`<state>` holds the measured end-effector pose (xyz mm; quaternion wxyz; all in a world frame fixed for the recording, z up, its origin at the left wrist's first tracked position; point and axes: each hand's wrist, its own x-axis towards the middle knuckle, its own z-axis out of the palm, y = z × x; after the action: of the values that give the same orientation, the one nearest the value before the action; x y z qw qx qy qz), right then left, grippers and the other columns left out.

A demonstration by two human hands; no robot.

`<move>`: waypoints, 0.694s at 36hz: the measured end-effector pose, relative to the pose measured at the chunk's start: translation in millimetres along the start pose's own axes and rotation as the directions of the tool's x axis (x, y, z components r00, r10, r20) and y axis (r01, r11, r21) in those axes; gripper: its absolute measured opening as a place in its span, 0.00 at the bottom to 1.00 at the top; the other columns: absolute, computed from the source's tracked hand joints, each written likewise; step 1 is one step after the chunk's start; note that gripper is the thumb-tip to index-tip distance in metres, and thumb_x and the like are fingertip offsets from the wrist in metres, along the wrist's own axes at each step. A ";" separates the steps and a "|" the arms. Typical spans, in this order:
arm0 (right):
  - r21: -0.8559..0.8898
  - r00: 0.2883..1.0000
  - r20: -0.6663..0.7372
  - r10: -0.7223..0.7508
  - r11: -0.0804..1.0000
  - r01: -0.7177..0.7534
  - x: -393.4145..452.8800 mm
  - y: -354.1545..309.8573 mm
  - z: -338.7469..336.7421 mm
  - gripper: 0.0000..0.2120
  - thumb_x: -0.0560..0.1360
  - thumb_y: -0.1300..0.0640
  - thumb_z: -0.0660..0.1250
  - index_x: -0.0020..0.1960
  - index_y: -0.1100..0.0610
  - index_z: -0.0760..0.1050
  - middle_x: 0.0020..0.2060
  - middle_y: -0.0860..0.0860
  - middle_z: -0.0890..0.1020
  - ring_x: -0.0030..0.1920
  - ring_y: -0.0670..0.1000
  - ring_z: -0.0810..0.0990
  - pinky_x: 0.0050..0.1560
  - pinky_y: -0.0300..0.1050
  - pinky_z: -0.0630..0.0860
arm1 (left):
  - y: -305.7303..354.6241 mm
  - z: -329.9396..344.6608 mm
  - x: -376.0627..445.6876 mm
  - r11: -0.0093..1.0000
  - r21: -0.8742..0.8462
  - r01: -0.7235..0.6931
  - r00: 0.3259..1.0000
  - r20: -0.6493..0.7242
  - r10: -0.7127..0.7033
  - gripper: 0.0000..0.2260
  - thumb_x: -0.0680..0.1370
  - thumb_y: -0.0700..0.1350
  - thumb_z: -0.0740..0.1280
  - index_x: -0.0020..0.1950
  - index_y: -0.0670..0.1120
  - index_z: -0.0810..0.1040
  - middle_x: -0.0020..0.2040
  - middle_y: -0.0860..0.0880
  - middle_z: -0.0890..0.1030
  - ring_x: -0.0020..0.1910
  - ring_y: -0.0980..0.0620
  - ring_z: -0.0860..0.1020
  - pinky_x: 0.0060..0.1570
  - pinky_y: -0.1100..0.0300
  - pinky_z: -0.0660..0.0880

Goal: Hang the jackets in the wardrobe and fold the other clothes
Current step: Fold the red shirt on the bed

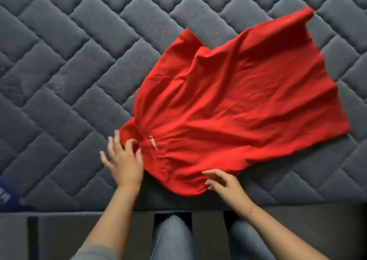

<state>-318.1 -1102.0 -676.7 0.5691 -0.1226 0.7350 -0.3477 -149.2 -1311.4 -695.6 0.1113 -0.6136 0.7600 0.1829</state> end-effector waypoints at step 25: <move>0.903 0.916 -0.063 0.395 0.414 -0.116 46.8 2.4 -253.6 0.16 0.76 0.54 0.65 0.64 0.53 0.74 0.62 0.51 0.78 0.64 0.51 0.76 0.68 0.50 0.69 | 177.4 74.7 -143.8 -0.558 -0.495 0.666 0.280 0.859 -0.428 0.13 0.75 0.52 0.71 0.53 0.47 0.75 0.55 0.48 0.75 0.52 0.51 0.73 0.56 0.54 0.69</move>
<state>-566.4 -1033.0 -685.3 0.4907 0.3535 0.5251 -0.5988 -294.0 -1120.1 -681.7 -0.1723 -0.7899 -0.1430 0.5708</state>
